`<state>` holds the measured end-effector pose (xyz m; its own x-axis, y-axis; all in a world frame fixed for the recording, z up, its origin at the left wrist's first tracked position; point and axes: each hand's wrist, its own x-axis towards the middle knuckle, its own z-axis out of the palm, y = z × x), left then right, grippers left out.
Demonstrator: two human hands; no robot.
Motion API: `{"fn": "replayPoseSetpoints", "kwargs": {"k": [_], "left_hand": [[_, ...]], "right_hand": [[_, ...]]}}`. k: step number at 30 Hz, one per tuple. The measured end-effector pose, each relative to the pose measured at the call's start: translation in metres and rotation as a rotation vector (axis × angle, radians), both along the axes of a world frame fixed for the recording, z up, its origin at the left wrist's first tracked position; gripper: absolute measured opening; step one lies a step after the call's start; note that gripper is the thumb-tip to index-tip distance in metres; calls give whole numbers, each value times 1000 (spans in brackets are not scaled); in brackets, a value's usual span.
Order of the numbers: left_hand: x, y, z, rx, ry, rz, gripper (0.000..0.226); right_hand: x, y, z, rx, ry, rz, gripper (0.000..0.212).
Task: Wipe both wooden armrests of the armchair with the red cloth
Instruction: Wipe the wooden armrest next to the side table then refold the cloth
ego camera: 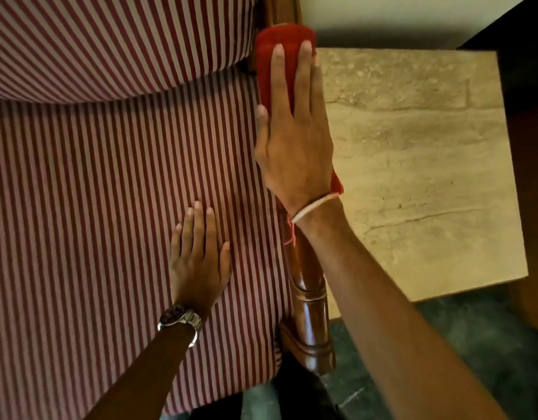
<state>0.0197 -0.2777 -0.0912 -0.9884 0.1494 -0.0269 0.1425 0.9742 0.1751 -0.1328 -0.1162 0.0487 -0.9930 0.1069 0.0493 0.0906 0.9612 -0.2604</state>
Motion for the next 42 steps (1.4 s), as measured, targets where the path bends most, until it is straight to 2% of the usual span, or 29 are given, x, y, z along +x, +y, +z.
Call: {"fn": "replayPoseSetpoints", "kwargs": {"k": [4,6,8,12,14,16,19,21,23,28,30,32,37,39,42], "left_hand": [[2,-1,-3,-4,6,3,64],[1,-1,-4,-5,13,-4,64],[1,-2,-6,-6,19,-2,64],[0,-1,-8,-20,27,-3,64],[1,-1,-7,-26,24,1,64],[1,1,-5,-18,20,10,64],[1,0,-5,-9,21,15,64],[1,0,-4,-20,26,10,64],[1,2,-4,-13,24,9,64],[1,2,-3,-26,21,13,63],[1,2,-3,-29,35,11,63],[1,2,-2,-24,40,14,63],[1,3,-2,-9,25,15,63],[1,4,-2,-6,34,5,63],[1,2,-4,-19,25,17,64]], "right_hand": [[130,-5,3,5,-96,-1,64],[166,-6,5,11,-145,-21,65],[132,-6,4,2,-149,-71,65],[-11,-7,4,-21,-12,-47,65],[-38,-6,4,-7,5,-56,65],[-1,-1,0,-2,-12,-24,64],[121,0,3,-14,-108,6,66],[169,-2,5,21,-159,4,66],[151,-1,3,27,-169,-39,67],[-9,-5,2,-62,-9,-70,66],[-31,-2,1,-48,18,-69,67],[5,1,-1,-22,-10,-27,66],[177,-2,5,-5,-171,-14,68],[173,2,4,-22,-175,-24,70],[94,0,-1,-45,-69,-19,69]]}}
